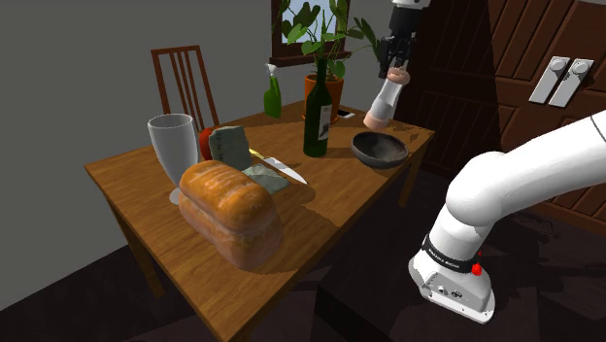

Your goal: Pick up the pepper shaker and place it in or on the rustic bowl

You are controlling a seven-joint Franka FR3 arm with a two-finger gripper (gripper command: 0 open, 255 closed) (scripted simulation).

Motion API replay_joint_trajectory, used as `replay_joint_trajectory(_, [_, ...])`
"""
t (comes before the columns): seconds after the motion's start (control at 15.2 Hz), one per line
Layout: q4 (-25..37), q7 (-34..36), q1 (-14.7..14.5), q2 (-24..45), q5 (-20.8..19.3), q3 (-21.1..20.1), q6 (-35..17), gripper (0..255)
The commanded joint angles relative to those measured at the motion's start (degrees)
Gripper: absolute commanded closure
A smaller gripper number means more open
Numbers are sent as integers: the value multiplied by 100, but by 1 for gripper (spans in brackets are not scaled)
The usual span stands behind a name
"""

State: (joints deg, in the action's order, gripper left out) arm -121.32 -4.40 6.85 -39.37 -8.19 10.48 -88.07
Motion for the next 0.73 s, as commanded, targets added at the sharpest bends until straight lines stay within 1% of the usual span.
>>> replay_joint_trajectory(0.0, [-214, 14, 9, -71, -13, 7, -146, 255])
replay_joint_trajectory(0.4, [-753, 41, 31, -219, -52, 38, -537, 255])
replay_joint_trajectory(0.66, [-752, 41, 31, -218, -52, 38, -538, 255])
